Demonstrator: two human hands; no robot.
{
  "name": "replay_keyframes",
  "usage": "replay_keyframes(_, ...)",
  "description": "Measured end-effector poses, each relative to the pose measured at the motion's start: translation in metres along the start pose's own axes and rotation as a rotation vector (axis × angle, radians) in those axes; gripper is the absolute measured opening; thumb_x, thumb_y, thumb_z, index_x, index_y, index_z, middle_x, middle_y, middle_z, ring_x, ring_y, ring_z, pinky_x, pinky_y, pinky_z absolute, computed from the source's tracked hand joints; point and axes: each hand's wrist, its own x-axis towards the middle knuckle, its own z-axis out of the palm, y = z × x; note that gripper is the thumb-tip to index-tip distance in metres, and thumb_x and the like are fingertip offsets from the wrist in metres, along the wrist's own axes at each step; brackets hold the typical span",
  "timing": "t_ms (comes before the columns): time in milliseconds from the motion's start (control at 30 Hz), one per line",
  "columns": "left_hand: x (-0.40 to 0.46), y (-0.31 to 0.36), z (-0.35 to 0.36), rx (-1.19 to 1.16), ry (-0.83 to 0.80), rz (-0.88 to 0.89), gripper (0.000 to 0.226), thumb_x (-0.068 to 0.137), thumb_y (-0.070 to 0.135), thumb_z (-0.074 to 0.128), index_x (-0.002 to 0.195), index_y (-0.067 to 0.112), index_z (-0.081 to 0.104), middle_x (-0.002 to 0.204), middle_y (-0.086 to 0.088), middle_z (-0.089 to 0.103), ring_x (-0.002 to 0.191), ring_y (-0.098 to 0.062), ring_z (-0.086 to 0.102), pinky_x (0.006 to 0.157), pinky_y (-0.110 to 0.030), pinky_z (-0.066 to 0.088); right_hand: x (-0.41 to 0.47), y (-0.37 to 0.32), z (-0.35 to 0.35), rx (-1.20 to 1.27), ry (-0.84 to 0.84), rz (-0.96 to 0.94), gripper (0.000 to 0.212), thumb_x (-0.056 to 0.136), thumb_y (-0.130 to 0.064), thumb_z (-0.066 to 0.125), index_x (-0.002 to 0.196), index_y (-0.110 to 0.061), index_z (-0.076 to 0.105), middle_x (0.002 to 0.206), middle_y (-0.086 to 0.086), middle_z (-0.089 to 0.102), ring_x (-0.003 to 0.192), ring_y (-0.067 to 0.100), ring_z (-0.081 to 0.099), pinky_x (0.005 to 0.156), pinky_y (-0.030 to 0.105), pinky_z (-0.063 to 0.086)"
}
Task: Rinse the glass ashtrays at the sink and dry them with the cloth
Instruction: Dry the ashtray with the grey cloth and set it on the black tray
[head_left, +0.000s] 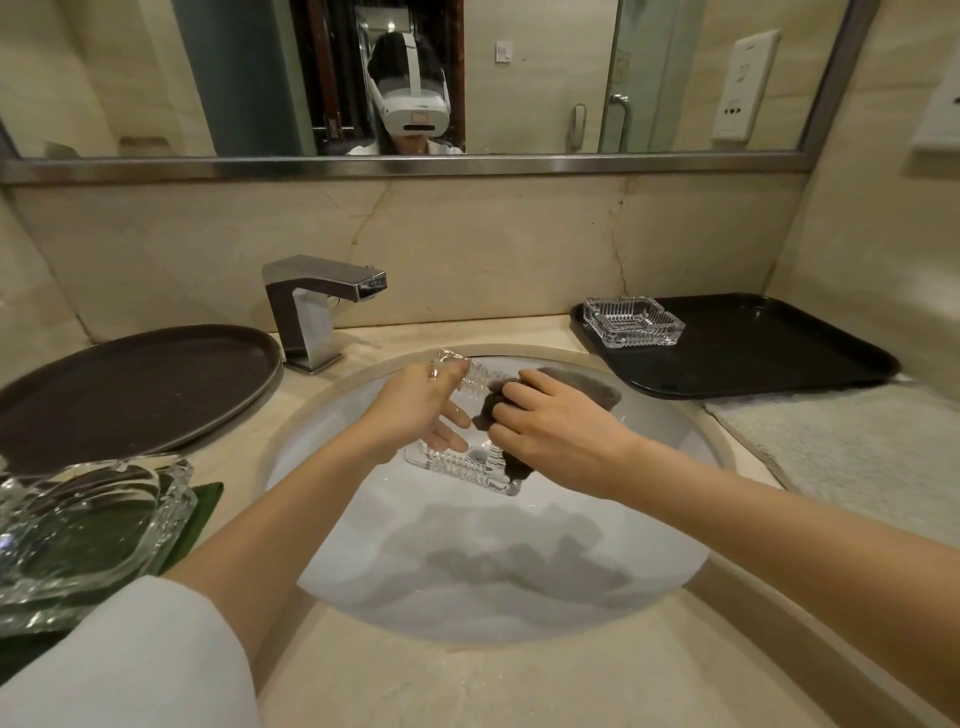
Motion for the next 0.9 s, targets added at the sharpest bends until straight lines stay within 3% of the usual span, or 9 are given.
replay_keyframes(133, -0.001, 0.000, -0.006, -0.060, -0.075, -0.070, 0.029, 0.100, 0.027, 0.040, 0.122, 0.008, 0.042, 0.075, -0.014, 0.066, 0.045, -0.021, 0.065, 0.040, -0.021, 0.048, -0.006, 0.006, 0.002, 0.025, 0.044, 0.046, 0.027, 0.086, -0.008, 0.035, 0.083, -0.008, 0.062, 0.094, 0.011, 0.065, 0.089, 0.034, 0.061, 0.078, 0.041, 0.052)
replay_keyframes(233, -0.002, -0.003, -0.011, 0.002, -0.106, -0.074, 0.015, 0.100, 0.008, 0.037, 0.112, 0.004, 0.045, 0.079, -0.012, 0.067, 0.047, -0.020, 0.066, 0.040, -0.021, 0.048, -0.007, 0.004, -0.010, 0.320, 0.072, 0.300, 0.030, 0.082, -0.006, 0.038, 0.100, 0.000, 0.061, 0.111, 0.017, 0.061, 0.094, 0.036, 0.060, 0.068, 0.041, 0.054)
replay_keyframes(367, -0.005, -0.003, -0.004, 0.111, -0.150, -0.038, 0.023, 0.096, 0.000, 0.034, 0.091, 0.011, 0.054, 0.080, -0.011, 0.067, 0.050, -0.022, 0.067, 0.041, -0.022, 0.049, 0.013, -0.001, -0.010, 0.699, 0.012, 0.509, 0.048, 0.088, -0.004, 0.044, 0.135, -0.007, 0.040, 0.135, 0.012, 0.048, 0.119, 0.027, 0.046, 0.095, 0.028, 0.031)
replay_keyframes(533, -0.002, -0.005, 0.000, 0.218, -0.196, -0.023, 0.029, 0.085, -0.011, 0.034, 0.092, 0.010, 0.053, 0.081, -0.015, 0.069, 0.058, -0.022, 0.069, 0.046, -0.021, 0.049, 0.044, -0.001, -0.005, 0.771, -0.165, 0.520, 0.041, 0.091, -0.018, 0.053, 0.128, -0.006, 0.041, 0.118, 0.015, 0.060, 0.105, 0.032, 0.054, 0.083, 0.036, 0.042)
replay_keyframes(667, -0.002, -0.004, -0.003, 0.172, -0.174, -0.007, 0.029, 0.088, -0.010, 0.037, 0.088, 0.014, 0.052, 0.077, -0.010, 0.068, 0.055, -0.019, 0.068, 0.047, -0.021, 0.050, 0.051, 0.001, -0.005, 0.711, -0.080, 0.560, 0.043, 0.089, -0.020, 0.055, 0.126, -0.009, 0.038, 0.103, 0.018, 0.064, 0.093, 0.036, 0.057, 0.074, 0.040, 0.044)
replay_keyframes(800, -0.004, -0.003, -0.002, 0.108, -0.053, 0.005, 0.027, 0.087, -0.007, 0.041, 0.090, 0.014, 0.057, 0.079, -0.011, 0.071, 0.053, -0.020, 0.068, 0.044, -0.020, 0.048, 0.045, -0.003, 0.000, 0.616, 0.028, 0.692, 0.039, 0.089, -0.038, 0.055, 0.112, -0.008, 0.045, 0.095, 0.014, 0.066, 0.088, 0.035, 0.058, 0.073, 0.038, 0.042)
replay_keyframes(900, -0.005, 0.000, 0.002, 0.057, 0.041, 0.007, 0.026, 0.089, -0.006, 0.040, 0.098, 0.013, 0.057, 0.082, -0.011, 0.069, 0.053, -0.020, 0.067, 0.044, -0.021, 0.048, 0.038, 0.000, 0.001, 0.676, -0.032, 0.828, 0.047, 0.087, -0.048, 0.056, 0.107, -0.007, 0.045, 0.093, 0.010, 0.063, 0.084, 0.029, 0.055, 0.066, 0.034, 0.037)
